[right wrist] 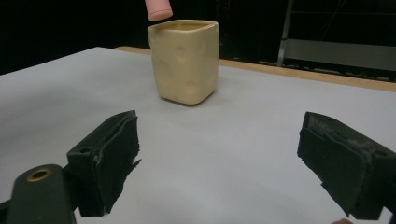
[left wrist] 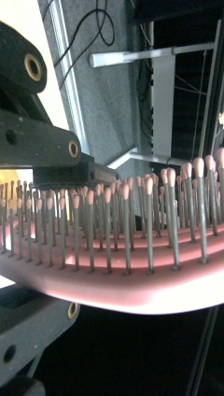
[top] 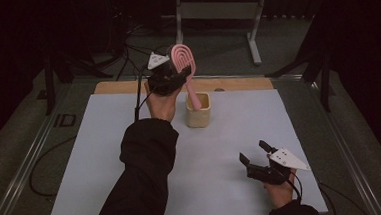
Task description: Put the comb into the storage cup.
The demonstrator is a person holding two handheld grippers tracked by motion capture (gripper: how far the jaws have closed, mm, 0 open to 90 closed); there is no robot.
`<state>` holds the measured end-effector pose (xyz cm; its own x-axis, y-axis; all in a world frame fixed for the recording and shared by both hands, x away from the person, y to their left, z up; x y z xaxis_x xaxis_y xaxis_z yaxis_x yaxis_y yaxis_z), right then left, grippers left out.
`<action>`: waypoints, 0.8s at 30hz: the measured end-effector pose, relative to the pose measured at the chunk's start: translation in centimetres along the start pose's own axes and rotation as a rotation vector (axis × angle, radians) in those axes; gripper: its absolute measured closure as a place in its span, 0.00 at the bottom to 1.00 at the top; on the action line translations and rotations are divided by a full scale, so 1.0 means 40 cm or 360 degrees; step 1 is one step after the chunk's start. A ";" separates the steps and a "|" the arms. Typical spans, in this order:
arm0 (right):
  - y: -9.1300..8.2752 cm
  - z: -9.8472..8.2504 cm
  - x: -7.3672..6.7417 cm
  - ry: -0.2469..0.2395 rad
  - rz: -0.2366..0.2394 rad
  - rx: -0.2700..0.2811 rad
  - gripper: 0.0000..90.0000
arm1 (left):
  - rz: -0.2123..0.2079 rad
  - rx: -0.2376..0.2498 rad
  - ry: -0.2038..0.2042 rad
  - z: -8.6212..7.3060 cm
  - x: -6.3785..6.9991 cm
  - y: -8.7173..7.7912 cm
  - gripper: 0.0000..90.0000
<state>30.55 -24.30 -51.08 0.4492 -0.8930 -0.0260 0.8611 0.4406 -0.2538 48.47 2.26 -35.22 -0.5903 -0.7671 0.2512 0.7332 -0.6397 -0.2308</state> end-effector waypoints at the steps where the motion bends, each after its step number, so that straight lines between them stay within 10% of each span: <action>1: 0.000 0.000 0.000 0.0000 0.0000 0.0000 0.14 | 0.0003 0.0001 0.0000 0.000 -0.001 0.000 0.72; 24: -0.002 0.001 0.003 0.0016 -0.0007 0.0006 0.14 | 0.0055 0.0024 -0.0019 0.007 -0.024 0.014 0.72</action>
<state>30.55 -24.44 -51.03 0.4430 -0.8958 -0.0343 0.8639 0.4369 -0.2506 49.53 2.65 -35.32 -0.5607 -0.7880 0.2544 0.7579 -0.6122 -0.2255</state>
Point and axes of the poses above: each handheld gripper's, and its own axes: y roughly forward along the jaws, z roughly out of its top, x roughly to its right, the point moved 6 cm from there along y, roughly forward along the jaws, and after that the axes turned 3 degrees about -z, right-handed, at the moved point
